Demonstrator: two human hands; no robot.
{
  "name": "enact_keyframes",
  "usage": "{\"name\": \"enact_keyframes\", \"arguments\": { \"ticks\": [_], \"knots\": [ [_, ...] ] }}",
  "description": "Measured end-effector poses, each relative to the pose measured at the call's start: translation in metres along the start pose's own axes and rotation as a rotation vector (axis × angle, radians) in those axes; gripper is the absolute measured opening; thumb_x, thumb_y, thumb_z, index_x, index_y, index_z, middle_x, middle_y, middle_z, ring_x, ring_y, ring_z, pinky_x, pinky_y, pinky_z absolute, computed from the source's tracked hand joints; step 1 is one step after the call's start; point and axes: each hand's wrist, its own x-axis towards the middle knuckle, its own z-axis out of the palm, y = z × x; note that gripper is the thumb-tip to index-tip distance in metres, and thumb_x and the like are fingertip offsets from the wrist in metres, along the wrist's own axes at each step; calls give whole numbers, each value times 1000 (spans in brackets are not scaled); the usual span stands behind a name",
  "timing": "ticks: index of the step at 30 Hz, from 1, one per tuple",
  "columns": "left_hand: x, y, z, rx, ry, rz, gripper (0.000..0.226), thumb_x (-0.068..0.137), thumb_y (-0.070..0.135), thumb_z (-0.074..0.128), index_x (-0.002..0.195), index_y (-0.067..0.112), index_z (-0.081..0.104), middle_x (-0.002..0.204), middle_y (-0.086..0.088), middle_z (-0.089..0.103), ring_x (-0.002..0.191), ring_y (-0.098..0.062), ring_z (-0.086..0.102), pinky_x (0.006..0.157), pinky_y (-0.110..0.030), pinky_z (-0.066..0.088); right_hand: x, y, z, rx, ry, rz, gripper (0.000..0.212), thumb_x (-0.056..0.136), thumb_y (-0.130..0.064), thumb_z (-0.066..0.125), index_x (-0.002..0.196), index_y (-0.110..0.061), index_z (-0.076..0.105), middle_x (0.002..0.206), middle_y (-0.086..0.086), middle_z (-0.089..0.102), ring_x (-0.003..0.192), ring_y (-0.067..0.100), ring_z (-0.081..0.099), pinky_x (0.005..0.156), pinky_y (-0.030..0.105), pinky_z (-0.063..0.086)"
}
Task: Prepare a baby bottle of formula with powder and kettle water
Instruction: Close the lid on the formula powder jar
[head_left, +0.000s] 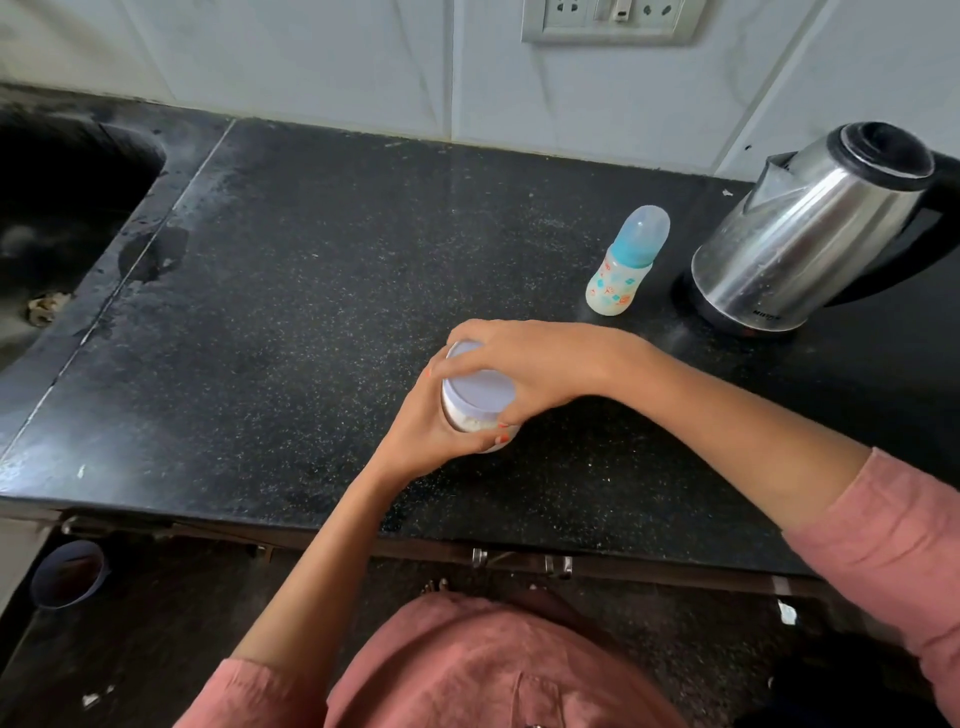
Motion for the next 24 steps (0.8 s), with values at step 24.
{"name": "enact_keyframes", "arguments": {
  "ticks": [24],
  "knots": [
    [-3, 2, -6, -93, -97, 23, 89, 53, 35, 80, 127, 39, 29, 130, 15, 40, 118, 9, 42, 91, -9, 36, -15, 1, 39, 450, 289, 300, 108, 65, -40, 78, 146, -35, 6, 149, -3, 19, 132, 23, 34, 106, 42, 34]
  ]
}}
